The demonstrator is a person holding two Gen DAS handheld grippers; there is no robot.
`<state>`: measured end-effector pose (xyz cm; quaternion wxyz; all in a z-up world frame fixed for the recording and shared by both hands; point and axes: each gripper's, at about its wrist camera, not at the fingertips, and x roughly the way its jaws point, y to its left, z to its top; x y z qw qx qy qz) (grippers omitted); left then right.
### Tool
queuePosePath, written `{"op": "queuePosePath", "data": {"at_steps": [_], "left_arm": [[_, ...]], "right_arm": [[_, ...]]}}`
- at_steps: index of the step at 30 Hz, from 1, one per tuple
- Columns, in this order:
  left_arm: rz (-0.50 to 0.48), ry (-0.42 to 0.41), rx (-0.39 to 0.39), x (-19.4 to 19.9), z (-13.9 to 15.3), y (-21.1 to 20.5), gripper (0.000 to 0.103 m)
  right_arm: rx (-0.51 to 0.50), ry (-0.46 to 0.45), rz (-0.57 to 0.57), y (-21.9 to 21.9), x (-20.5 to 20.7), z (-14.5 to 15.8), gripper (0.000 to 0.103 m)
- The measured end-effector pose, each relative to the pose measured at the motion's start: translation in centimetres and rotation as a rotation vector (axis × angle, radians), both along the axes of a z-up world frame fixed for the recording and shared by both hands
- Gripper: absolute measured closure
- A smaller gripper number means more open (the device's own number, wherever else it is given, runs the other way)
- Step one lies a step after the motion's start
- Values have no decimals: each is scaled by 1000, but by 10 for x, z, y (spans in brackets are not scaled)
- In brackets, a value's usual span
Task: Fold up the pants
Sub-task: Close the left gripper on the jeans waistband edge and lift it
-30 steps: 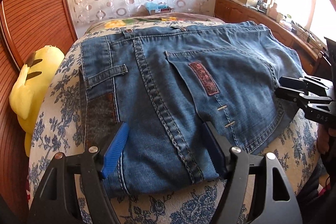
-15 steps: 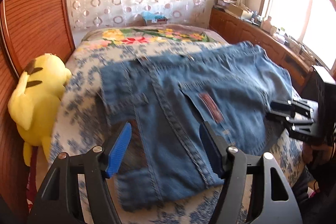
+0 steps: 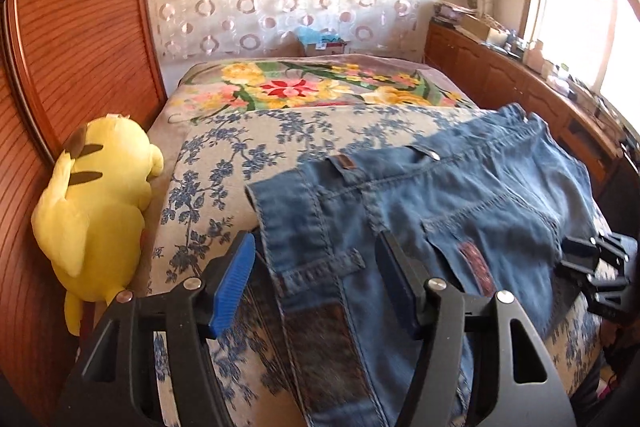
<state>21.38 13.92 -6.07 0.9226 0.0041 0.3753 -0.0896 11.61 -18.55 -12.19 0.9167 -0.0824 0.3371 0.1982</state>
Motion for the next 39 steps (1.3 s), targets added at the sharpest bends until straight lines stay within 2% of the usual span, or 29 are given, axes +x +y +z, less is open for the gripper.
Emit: {"op": "queuePosePath", "data": {"at_steps": [9,11,13,14,18,22,26,29,32,35,37,39], "left_arm": [[48,64,-62,40,-21,23,39],[50,84,-85,47,-27,26,43],[39,94,-118,49,-29,26,58],[27,89,-141,49,-30,26,62],[3,56,-149,41,-24,20,100],[5,-25,-168,22,-1,24,100],[52,-93,-174,8,22,38,100],[89,-84,-109,9,22,44,100],[81,-43,-111,13,11,46,100],[84,-41,-85,12,7,42,99],[78,-43,-74,9,9,38,93],[77,-52,-39,5,11,32,92]], "right_arm": [[-2,0,1,0,-1,0,61],[0,0,1,0,-1,0,61],[3,1,1,0,-1,0,61],[4,1,2,0,-1,0,61],[11,3,2,-1,0,-1,61],[22,0,4,-4,-1,1,61],[39,-17,15,-9,-4,4,61],[37,-30,6,-19,-6,7,61],[47,-33,-16,-33,-6,13,61],[44,-45,-51,-52,-3,20,61],[51,-46,-71,-64,-1,25,61],[38,-60,-99,-75,0,32,61]]}}
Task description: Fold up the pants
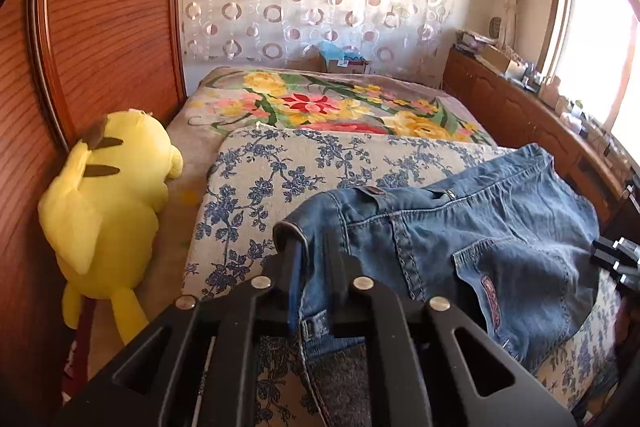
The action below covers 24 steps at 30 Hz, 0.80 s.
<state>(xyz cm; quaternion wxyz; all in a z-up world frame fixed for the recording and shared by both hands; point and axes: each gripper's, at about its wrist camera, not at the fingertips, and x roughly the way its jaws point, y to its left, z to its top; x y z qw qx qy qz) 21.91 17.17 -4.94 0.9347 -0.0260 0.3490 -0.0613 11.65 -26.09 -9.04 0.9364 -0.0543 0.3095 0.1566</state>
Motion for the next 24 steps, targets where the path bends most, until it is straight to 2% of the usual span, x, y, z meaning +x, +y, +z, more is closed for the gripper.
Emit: {"op": "queuePosePath", "data": {"at_steps": [3,6,8,10,12,19,24], "left_arm": [[-5,-14,41,-8,7,-9,90],[-34,-35,26,-15,15,-17,84],[-46,-44,24,-19,20,-25,77],[-63,-50,20,-21,23,-31,61],[-79,-58,22,-23,25,-39,53],[-83,-107,106,-33,40,-61,44],[-80,-145,95,-41,56,-60,43]], "right_arm": [[-13,-16,-34,-13,0,10,61],[-17,-26,-65,-26,1,18,61],[-21,-31,-81,-27,3,23,61],[-30,-34,-91,-27,4,24,61],[-38,-36,-99,-28,6,26,61],[-59,-32,-102,-24,14,25,61],[-61,-33,-93,-29,22,28,61]]}}
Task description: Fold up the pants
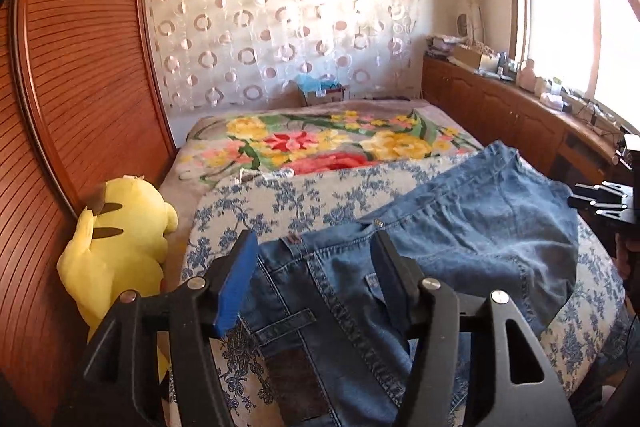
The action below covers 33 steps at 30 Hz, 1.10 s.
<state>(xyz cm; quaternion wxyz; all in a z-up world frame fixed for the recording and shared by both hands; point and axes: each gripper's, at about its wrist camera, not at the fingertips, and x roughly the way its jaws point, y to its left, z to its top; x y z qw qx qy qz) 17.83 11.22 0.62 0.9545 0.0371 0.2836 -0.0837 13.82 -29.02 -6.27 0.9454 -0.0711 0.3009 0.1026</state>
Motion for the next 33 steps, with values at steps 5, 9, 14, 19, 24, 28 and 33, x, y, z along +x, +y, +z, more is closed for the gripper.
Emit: {"op": "queuePosePath", "data": {"at_steps": [5,9,14,19,24,28,33], "left_arm": [[-56,4,-24,4,2,-14,43],[-111,37,-15,20,-9,-39,43],[-167,88,-6,53,-30,-70,43],[-202,114,1,88,-42,-95,43],[-225,126,11,114,-59,-112,43],[-238,176,-2,126,-79,-115,43],[-234,205,7,128,-86,-118,43]], "right_arm": [[4,6,2,-7,17,4,61],[-2,19,6,-13,40,7,61],[13,56,11,-21,80,10,61],[56,88,-7,-32,124,14,61],[88,126,-22,-40,169,10,61],[103,181,-33,-42,201,-2,61],[72,231,-34,-36,218,-14,61]]}}
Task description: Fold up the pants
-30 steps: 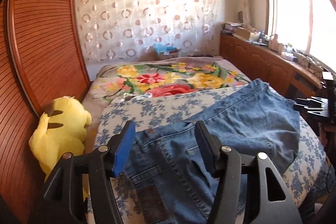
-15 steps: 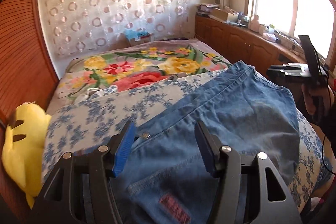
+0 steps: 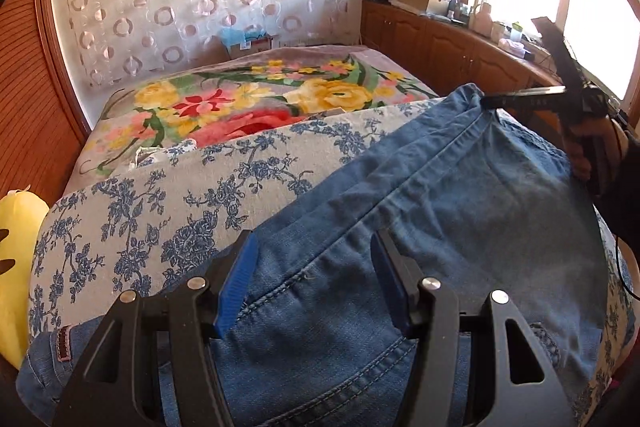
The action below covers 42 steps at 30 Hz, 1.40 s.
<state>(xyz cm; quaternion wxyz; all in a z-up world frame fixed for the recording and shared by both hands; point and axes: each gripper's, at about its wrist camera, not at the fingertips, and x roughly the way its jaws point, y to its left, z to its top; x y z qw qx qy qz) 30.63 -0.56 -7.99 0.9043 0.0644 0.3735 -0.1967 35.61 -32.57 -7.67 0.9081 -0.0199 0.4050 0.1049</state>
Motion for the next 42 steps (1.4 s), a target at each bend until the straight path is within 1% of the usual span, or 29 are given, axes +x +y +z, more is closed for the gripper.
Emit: {"op": "queuePosePath", "data": {"at_steps": [3,9,11,13,15,18,20,23,25,28,30,31,32,34,35,37,38,42], "left_arm": [[-3,-1,11,-2,-1,-2,43],[12,30,132,5,-15,-17,43],[8,36,148,6,-17,-19,43],[4,48,145,9,-18,-19,43],[3,69,135,11,-20,-17,43],[4,86,121,12,-21,-16,42],[3,88,118,12,-21,-15,42],[-2,92,90,13,-19,-13,42],[-2,81,54,12,-13,-8,42],[29,45,31,9,2,0,42],[50,19,17,8,12,7,42],[56,14,11,8,15,10,42],[59,11,6,8,18,13,42],[71,9,9,9,21,19,42],[80,10,15,9,21,21,42],[84,7,15,8,21,24,42],[81,6,10,6,21,25,42],[71,1,8,-2,19,20,42]], "right_arm": [[1,20,-1,2,3,-2,61],[13,45,13,1,8,1,61],[15,48,21,1,12,2,68],[25,55,37,0,13,4,78],[35,52,55,0,14,6,85],[48,7,65,-2,4,12,88],[63,-50,53,-7,-2,22,88],[77,-122,40,-11,-8,38,89],[65,-168,33,-11,-14,48,89],[47,-234,13,-8,-19,62,89],[15,-260,-9,-6,-19,64,89],[7,-253,-16,-7,-14,62,89],[4,-227,-25,-8,-8,57,89],[-21,-128,-33,-4,5,35,88],[-32,-97,-39,-4,7,25,88],[-23,-76,-33,-8,2,13,84],[-24,-71,-34,-10,-3,11,83],[-19,-78,-34,-21,-26,11,76]]}}
